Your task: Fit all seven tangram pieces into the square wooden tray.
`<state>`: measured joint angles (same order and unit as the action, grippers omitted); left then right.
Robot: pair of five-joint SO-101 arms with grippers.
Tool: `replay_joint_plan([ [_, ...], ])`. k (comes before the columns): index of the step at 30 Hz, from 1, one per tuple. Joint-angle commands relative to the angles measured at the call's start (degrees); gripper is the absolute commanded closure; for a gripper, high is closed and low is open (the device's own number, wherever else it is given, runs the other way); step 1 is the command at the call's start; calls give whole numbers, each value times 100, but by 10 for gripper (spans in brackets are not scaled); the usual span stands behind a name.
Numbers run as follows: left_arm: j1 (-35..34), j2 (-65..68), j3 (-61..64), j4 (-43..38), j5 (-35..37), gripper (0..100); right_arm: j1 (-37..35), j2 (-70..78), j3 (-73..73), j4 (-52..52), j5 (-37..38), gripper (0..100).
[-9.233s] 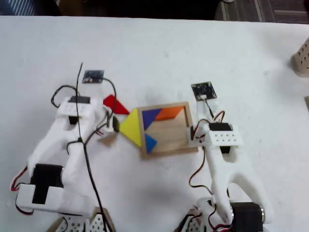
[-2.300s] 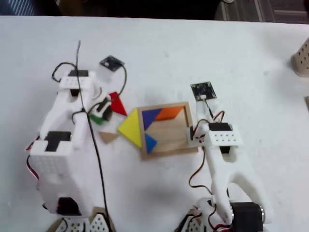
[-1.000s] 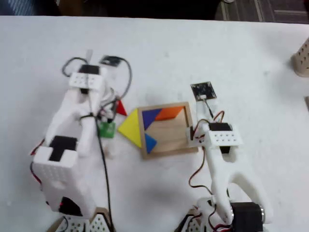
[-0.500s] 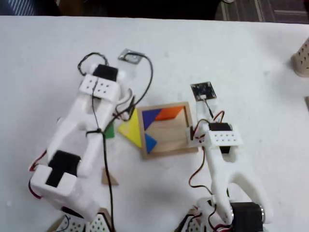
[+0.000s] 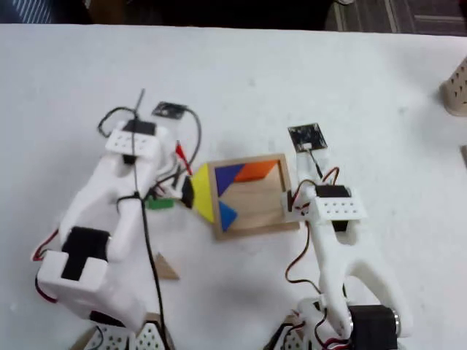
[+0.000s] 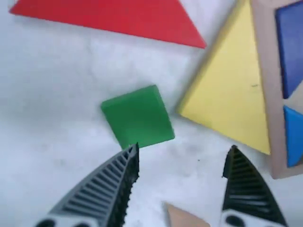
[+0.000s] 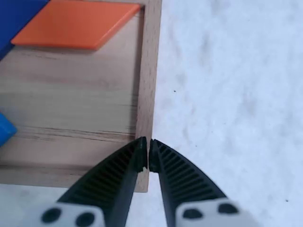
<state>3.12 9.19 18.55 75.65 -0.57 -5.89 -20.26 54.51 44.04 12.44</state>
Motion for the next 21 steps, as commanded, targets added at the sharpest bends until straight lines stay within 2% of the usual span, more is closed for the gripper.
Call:
replay_joint_plan([
  [1, -505, -330, 281, -695, 35, 700, -57, -215, -105, -92, 62, 981],
  [5, -532, -330, 703, -1099, 35, 668, -57, -215, -105, -92, 62, 981],
  [12, -523, -277, 941, -1600, 35, 668, -57, -215, -105, -92, 62, 981],
  [21, -611, -242, 949, -1644, 88, 669, -57, -215, -105, -75, 62, 981],
])
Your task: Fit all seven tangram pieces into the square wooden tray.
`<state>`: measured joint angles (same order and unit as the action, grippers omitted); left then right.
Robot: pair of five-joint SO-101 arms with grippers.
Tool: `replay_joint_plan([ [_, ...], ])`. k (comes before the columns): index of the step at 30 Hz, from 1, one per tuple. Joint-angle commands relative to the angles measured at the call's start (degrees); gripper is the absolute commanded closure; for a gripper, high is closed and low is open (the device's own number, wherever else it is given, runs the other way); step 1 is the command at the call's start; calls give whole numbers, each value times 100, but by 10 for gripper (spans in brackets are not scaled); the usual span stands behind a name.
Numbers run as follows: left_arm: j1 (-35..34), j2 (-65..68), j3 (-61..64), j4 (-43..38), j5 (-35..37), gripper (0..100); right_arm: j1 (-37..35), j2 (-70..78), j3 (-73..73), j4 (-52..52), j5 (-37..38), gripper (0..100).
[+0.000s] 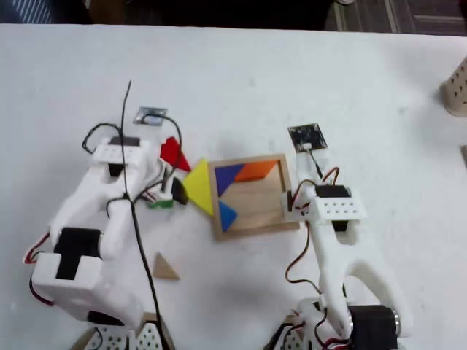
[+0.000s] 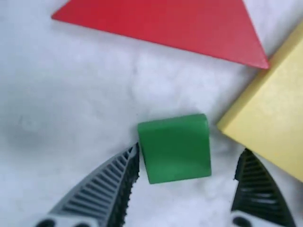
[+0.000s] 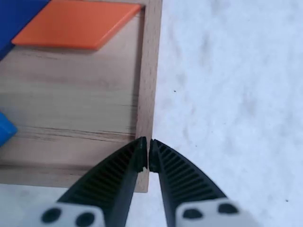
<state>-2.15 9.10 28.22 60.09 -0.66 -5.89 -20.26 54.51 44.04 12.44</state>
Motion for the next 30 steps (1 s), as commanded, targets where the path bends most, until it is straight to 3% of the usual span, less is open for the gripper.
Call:
replay_joint_plan([
  [1, -92, -189, -18, -44, 114, 669, -57, -215, -105, -75, 62, 981],
  [9, -189, 321, -475, 334, 308, 683, -57, -215, -105, -75, 62, 981],
  [17, -145, 338, -484, 343, 255, 932, -57, -215, -105, -84, 62, 981],
  [30, -180, -92, -492, 589, 255, 932, -57, -215, -105, -84, 62, 981],
])
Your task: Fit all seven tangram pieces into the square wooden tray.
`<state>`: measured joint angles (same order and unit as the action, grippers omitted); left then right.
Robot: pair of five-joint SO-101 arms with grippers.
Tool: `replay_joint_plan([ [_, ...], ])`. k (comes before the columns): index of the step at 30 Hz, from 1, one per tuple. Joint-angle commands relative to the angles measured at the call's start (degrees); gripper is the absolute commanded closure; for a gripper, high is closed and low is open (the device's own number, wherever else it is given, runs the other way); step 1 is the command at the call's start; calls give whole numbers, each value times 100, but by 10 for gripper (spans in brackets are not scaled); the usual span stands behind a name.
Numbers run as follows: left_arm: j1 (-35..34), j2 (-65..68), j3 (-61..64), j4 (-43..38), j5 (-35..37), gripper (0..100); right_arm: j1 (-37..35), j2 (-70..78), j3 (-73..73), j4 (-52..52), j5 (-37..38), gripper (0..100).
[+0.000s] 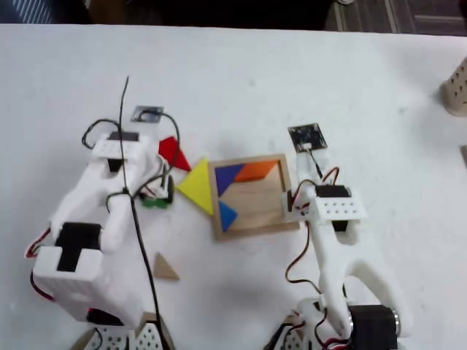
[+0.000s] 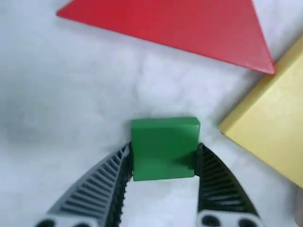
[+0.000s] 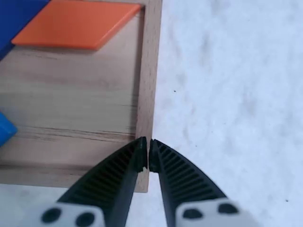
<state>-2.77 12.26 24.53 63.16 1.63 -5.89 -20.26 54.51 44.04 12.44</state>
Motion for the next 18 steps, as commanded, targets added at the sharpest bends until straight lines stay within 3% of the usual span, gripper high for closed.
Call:
replay_joint_plan([
  [1, -119, -602, -149, 404, 26, 932, -57, -215, -105, -84, 62, 981],
  [7, -84, -1596, -176, 870, 26, 932, -57, -215, -105, -84, 62, 981],
  [13, -84, -1675, -185, 932, 18, 929, -57, -215, -105, -84, 62, 981],
  [18, -92, -1666, -185, 905, -360, 793, -57, -215, -105, -84, 62, 981],
])
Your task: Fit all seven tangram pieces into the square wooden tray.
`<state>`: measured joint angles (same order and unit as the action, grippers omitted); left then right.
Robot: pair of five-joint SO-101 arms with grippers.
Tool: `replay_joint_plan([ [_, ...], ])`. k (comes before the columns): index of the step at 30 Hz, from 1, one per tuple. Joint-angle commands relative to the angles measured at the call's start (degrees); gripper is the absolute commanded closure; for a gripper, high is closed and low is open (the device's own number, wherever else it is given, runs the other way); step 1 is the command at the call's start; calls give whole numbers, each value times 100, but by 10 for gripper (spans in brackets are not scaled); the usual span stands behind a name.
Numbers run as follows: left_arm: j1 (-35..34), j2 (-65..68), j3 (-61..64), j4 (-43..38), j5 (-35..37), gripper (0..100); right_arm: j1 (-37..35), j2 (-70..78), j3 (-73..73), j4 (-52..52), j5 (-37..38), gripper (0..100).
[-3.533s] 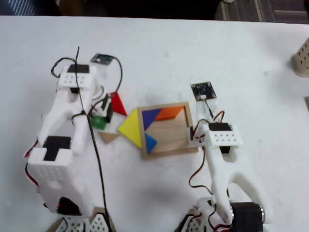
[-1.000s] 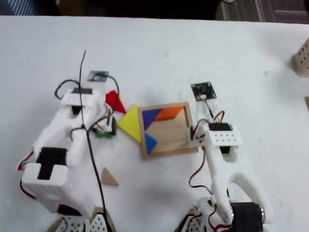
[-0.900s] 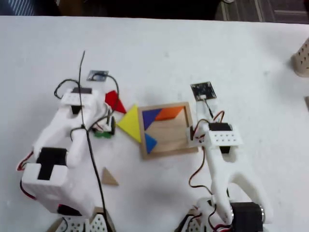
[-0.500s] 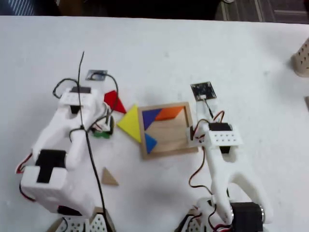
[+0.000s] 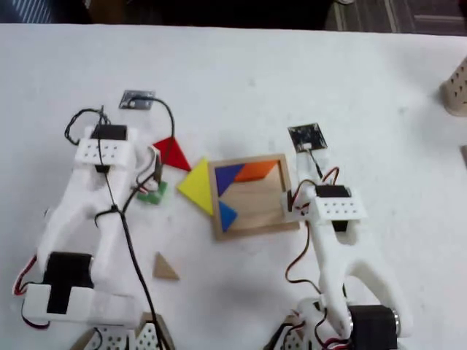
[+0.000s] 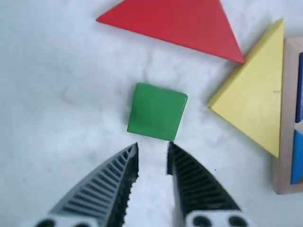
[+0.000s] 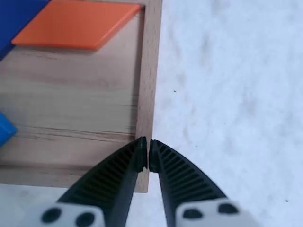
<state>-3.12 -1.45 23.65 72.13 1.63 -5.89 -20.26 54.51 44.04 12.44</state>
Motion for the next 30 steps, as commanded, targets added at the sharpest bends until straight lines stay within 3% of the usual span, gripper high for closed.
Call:
replay_joint_plan([
  [1, -66, -295, -97, 9, -510, 762, -57, -215, -105, -84, 62, 981],
  [5, -84, -286, -88, -79, -651, 698, -57, -215, -105, -84, 62, 981],
  [9, -84, -277, 229, -721, -695, 695, -57, -215, -105, -84, 62, 981],
  [13, -92, -286, 941, -1618, -1284, 698, -57, -215, -105, -84, 62, 981],
  [20, -382, -277, 1134, -2189, -1521, 698, -57, -215, -105, -84, 62, 981],
  [30, -488, 892, 466, -2013, -1723, 699, -57, -215, -105, -84, 62, 981],
])
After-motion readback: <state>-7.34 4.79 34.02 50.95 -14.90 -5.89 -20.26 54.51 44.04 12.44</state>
